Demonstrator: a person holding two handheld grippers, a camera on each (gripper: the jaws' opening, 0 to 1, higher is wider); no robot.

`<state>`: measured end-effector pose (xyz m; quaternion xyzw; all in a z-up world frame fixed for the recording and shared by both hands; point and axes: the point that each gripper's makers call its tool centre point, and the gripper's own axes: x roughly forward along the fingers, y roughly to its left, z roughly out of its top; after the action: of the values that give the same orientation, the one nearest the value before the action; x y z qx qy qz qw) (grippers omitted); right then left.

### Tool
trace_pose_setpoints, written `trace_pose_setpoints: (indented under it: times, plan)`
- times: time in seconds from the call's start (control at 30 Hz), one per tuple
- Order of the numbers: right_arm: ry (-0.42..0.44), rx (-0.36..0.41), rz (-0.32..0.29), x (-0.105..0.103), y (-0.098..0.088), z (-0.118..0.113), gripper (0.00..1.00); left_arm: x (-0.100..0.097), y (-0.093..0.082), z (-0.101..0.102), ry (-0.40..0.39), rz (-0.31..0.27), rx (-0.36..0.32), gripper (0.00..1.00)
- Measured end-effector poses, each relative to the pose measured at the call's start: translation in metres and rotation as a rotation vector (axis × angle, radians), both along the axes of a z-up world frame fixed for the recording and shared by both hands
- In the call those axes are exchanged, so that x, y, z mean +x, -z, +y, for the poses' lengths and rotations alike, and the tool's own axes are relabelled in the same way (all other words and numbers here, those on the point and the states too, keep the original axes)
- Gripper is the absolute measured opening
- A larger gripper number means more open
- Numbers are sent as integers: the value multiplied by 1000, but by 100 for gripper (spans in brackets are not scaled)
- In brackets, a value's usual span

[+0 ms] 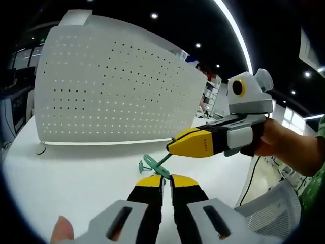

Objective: Insert the hook assembly into the mounting plate slot until the hook locks in place.

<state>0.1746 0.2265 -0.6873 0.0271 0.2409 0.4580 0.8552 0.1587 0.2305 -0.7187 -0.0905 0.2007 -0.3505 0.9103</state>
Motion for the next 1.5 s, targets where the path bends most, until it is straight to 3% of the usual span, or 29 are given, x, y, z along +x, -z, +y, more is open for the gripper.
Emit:
trace_pose_setpoints:
  times: [0.13, 0.27, 0.5, 0.67, 1.1, 1.5]
  plan:
    - [17, 19, 26, 1, 1, 1, 1, -1, 0, 1, 1, -12, 13, 7]
    - [29, 17, 38, 3, 4, 2, 1, -3, -1, 3, 7, -60, 65, 9]
    - [31, 10, 52, 3, 6, 3, 1, -2, -17, 9, -12, -229, 207, 8]
    - [26, 20, 64, 0, 5, 7, 1, 0, -20, 6, 0, -292, 281, 8]
    - [26, 28, 97, -7, 5, 9, 1, 0, -15, 2, 41, -361, 391, 9]
    - [21, 19, 113, -10, 5, 11, 2, 0, -11, 1, 62, -388, 446, 5]
